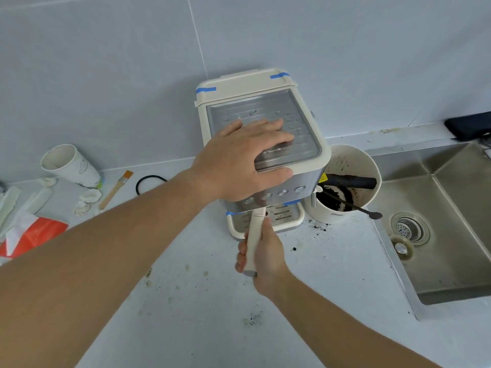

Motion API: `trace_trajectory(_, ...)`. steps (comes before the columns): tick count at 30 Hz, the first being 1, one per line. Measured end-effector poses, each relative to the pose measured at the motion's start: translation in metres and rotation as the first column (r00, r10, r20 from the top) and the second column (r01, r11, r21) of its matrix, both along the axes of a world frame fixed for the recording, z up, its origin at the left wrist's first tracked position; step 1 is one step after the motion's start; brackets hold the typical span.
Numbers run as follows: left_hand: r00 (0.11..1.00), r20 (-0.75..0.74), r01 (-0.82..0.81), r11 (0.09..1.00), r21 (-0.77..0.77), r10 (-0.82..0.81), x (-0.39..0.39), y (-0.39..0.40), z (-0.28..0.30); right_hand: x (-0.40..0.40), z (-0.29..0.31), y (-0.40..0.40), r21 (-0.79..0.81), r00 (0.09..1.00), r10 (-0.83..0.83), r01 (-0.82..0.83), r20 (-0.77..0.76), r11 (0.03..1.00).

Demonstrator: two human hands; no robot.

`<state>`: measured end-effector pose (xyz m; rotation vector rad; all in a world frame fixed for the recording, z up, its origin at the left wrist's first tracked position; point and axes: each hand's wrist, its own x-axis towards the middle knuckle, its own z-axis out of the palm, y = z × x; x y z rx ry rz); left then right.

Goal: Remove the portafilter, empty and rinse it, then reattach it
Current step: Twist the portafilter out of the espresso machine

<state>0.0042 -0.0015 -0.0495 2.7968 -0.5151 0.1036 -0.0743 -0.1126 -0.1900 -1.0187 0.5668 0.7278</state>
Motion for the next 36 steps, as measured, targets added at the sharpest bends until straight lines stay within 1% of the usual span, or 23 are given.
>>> trace_trajectory(2,1.000,-0.009,0.004,1.000,0.007,-0.004,0.001,0.002,0.001,-0.006,0.000,0.017,0.085,0.998,-0.061,0.060,0.007,0.995)
trace_trajectory(5,1.000,-0.015,0.000,1.000,0.000,0.000,0.001,0.002,0.002,-0.011,-0.006,0.025,0.143,0.989,-0.090,0.073,0.118,0.987)
trace_trajectory(7,1.000,-0.014,-0.004,1.000,-0.008,0.003,0.001,0.001,0.002,-0.012,-0.011,0.022,0.121,0.977,-0.065,0.041,0.203,0.992)
trace_trajectory(9,1.000,-0.009,-0.008,1.000,-0.012,0.008,0.001,0.000,0.002,-0.011,-0.015,0.019,0.102,0.966,-0.011,-0.016,0.258,0.995)
trace_trajectory(13,1.000,-0.007,-0.006,1.000,-0.011,0.006,0.001,0.000,0.002,-0.004,-0.019,0.016,0.060,0.946,0.096,-0.120,0.310,0.991)
trace_trajectory(17,1.000,-0.011,-0.008,1.000,-0.013,0.007,0.001,0.000,0.001,0.002,-0.018,0.020,0.134,0.941,0.120,-0.169,0.318,0.976)
trace_trajectory(26,1.000,-0.019,-0.016,1.000,-0.021,0.015,0.000,-0.001,0.003,0.009,-0.012,0.042,0.234,0.963,0.067,-0.130,0.260,0.964)
trace_trajectory(32,1.000,-0.015,-0.016,1.000,-0.021,0.016,0.000,0.000,0.003,0.008,-0.018,0.044,0.228,0.977,0.052,-0.100,0.207,0.968)
trace_trajectory(36,1.000,-0.011,-0.012,1.000,-0.015,0.012,0.001,0.000,0.002,0.004,-0.022,0.038,0.191,0.984,0.061,-0.093,0.165,0.977)
